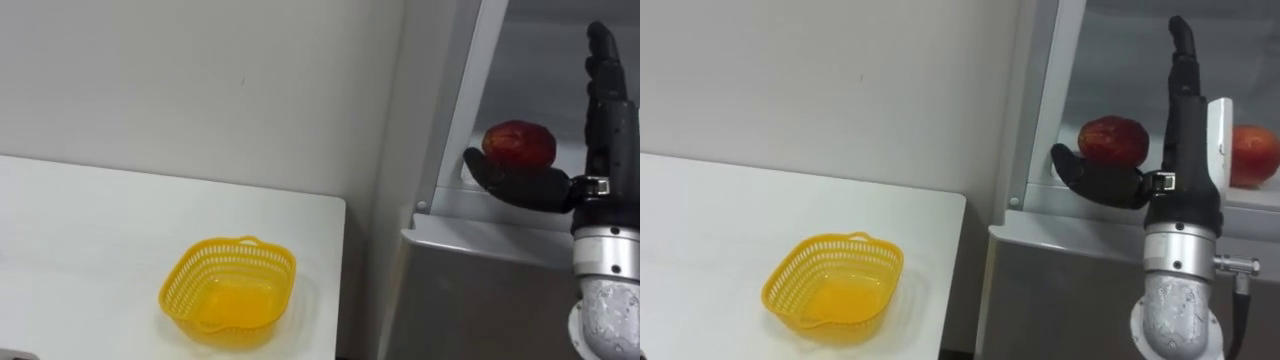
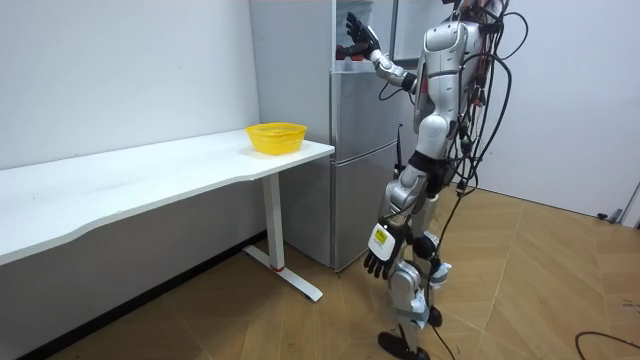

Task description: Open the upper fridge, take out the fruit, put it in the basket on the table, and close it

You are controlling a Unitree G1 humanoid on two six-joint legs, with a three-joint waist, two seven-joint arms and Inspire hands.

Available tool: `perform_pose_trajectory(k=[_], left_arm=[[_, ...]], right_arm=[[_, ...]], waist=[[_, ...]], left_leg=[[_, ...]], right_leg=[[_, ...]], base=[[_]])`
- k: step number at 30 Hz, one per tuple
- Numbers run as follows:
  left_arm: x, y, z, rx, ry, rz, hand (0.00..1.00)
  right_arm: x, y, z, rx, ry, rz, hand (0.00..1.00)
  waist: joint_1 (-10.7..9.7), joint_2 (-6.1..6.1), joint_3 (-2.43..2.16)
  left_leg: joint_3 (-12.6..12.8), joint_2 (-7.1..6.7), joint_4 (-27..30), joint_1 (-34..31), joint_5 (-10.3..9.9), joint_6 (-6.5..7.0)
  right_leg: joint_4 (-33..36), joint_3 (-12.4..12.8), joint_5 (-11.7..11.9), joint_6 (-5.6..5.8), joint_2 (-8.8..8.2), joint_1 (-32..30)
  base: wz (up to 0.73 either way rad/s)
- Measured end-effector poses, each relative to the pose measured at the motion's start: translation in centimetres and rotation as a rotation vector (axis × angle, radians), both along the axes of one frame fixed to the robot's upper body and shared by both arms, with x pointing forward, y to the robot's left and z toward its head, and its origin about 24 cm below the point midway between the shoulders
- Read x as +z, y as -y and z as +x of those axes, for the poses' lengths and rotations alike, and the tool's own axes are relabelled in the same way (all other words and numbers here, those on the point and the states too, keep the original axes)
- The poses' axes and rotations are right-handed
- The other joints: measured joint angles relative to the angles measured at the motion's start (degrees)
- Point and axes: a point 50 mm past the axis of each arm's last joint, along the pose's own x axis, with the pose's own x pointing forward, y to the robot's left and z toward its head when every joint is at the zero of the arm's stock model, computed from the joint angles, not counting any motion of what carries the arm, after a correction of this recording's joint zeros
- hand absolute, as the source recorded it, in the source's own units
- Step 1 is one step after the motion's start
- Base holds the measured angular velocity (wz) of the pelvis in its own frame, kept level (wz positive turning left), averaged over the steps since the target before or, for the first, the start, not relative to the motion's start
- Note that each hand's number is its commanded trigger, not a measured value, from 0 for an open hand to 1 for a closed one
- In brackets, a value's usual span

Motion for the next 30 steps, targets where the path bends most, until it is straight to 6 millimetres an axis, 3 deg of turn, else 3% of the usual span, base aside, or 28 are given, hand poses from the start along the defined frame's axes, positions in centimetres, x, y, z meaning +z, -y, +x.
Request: perform_pose_trajectory(k=[19,30], left_arm=[[0.0,0.0,-0.1,0.002,-0.006,-0.005,0.0],[0.0,0.0,-0.1,0.0,-0.012,-0.017,0.0]], right_arm=[[-0.5,0.7,1.1,0.023,-0.047,0.118,0.0],[-0.3,1.0,1.1,0.009,-0.034,0.175,0.0]], waist=[[-0.3,0.27,-0.34],[-0.3,0.57,-0.28]], left_leg=[[-0.1,0.02,0.1,0.0,0.0,0.0],[-0.3,0.02,0.2,0.1,0.0,0.0]], right_leg=[[0.1,0.0,0.0,-0.03,0.01,0.1],[0.1,-0.3,0.0,-0.03,0.01,0.1]], base=[[0.0],[0.0]])
